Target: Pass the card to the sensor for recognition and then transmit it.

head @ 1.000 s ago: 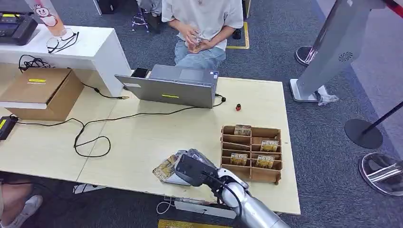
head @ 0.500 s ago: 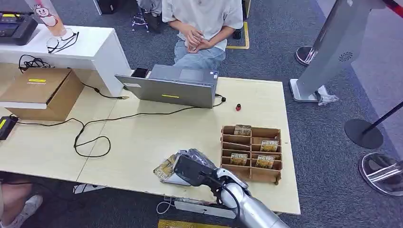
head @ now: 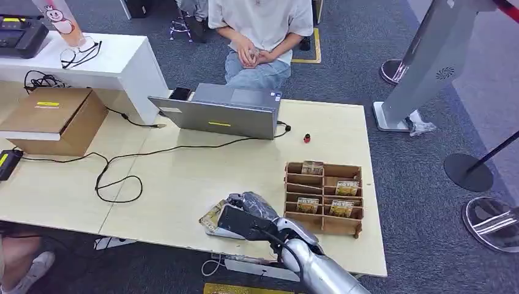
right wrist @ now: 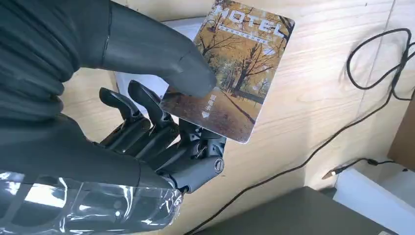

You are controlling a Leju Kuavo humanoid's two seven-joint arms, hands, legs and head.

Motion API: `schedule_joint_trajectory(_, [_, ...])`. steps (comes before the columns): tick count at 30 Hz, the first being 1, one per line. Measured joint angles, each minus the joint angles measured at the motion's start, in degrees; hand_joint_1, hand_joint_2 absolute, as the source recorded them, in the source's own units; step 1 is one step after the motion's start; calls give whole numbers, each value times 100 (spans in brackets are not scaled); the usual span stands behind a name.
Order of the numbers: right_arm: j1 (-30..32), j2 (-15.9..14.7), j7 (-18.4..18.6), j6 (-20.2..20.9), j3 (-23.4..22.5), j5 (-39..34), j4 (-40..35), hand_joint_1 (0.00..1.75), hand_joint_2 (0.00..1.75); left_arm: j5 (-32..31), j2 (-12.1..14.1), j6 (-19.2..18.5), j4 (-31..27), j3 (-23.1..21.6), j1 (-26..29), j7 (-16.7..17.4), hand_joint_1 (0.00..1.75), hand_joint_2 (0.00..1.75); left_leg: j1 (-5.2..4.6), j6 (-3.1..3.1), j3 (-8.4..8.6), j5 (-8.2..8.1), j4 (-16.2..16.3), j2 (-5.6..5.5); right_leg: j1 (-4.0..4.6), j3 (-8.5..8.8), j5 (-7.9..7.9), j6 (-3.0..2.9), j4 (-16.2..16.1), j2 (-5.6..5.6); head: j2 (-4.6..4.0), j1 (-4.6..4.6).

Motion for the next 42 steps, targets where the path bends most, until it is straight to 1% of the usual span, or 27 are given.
schedule_joint_trajectory(11, [-1,9,55,-70,39,341,28,175,175,17,0,-4,0,-77,-22,9,0,0,0,0,0,0,0,0,0,0,0,0,0,0,0,0])
schedule_joint_trajectory(19, [-24,81,107,-111,114,503,153,175,175,15,-2,-9,0,-114,-57,46,0,0,0,0,0,0,0,0,0,0,0,0,0,0,0,0])
schedule_joint_trajectory(33, [-58,254,136,-124,118,533,542,175,175,39,-2,-22,0,-131,-71,63,0,0,0,0,0,0,0,0,0,0,0,0,0,0,0,0])
schedule_joint_trajectory(42, [-98,352,186,-214,118,559,734,175,175,52,-2,-22,0,-190,-86,101,0,0,0,0,0,0,0,1,0,-1,0,0,0,1,0,0])
